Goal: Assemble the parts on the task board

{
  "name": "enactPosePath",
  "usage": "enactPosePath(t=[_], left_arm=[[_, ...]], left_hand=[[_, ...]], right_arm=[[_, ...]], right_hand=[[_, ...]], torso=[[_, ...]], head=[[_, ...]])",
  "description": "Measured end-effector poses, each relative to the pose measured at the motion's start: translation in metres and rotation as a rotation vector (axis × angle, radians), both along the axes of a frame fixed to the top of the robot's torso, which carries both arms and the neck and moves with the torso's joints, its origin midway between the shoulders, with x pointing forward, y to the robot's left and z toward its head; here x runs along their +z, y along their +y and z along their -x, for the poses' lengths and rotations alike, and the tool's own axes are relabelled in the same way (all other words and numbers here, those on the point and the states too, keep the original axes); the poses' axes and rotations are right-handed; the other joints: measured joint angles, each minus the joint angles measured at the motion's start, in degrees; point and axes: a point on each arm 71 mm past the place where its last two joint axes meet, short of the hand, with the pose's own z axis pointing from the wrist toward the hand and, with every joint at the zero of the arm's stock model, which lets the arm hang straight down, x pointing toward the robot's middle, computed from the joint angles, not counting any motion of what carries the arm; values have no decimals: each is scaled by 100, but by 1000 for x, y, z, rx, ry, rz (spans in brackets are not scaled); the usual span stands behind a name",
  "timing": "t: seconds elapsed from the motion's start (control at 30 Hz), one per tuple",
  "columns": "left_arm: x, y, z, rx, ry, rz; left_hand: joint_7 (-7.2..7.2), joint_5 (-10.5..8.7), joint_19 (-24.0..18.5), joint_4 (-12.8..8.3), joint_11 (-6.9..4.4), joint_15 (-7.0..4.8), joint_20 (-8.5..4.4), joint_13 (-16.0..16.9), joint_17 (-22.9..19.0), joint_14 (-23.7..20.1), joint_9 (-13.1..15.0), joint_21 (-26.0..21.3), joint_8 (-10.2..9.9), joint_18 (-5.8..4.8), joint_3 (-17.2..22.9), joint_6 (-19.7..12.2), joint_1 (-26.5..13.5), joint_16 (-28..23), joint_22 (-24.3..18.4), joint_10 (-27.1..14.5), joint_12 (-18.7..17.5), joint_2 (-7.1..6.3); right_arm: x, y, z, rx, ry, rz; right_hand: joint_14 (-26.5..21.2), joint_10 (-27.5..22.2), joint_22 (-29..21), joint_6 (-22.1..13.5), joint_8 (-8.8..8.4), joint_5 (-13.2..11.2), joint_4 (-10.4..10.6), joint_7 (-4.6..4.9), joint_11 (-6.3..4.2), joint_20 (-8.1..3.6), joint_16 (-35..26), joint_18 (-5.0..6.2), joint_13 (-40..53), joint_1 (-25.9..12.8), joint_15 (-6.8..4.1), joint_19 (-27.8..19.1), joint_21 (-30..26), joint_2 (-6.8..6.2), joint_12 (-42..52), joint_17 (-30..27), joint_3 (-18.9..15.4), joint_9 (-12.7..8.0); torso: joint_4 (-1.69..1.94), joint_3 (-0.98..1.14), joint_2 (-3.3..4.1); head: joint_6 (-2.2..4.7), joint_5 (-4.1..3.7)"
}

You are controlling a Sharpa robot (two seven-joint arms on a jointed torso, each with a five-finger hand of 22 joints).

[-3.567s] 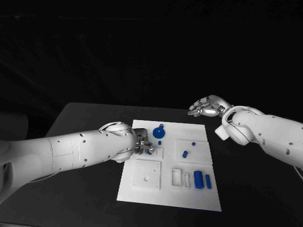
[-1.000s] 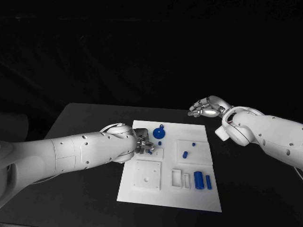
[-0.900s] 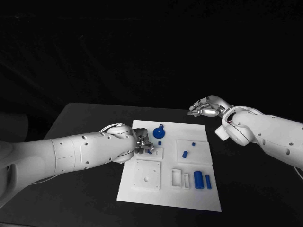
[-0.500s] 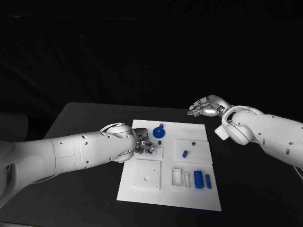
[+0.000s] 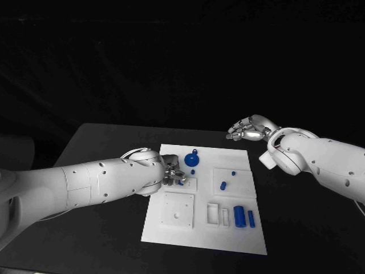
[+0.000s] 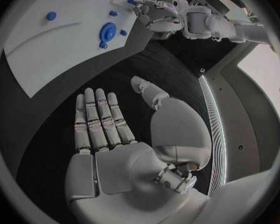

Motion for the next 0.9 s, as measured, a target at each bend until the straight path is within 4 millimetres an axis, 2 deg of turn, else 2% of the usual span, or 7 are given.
enactPosePath(t=[0.6,0.83,0.9], left_arm=[[0,-1,-1,-4,7,-6],[0,-2,-1,-3,9,-10],[0,-3,-2,-3,10,-11]], left_hand=[[-12,0,0,-3,-9,1,0,27,13,3,20,0,-17,0,-3,11,0,0,23,9,0,0],[22,1,0,-11,-17,-16,0,141,79,13,90,0,52,-1,-11,47,-193,111,78,17,107,193],[21,85,0,-17,-17,-20,0,167,90,16,106,0,78,0,-17,47,-226,111,87,17,123,224]], right_arm=[[0,0,0,1,2,1],[0,1,0,2,3,0],[0,0,0,3,3,0]], right_hand=[[0,0,11,0,-1,0,0,0,0,0,0,0,0,0,0,0,0,0,-22,-6,0,-5],[0,0,17,0,-1,23,0,0,0,0,0,0,1,0,0,0,0,0,-22,-12,0,-5],[0,0,17,0,-1,23,0,0,0,0,0,0,1,0,0,0,0,0,-22,-12,0,-5]], torso=[[-2,0,0],[-2,0,0],[-2,1,-1]], head=[[-13,7],[-19,15],[-20,17]])
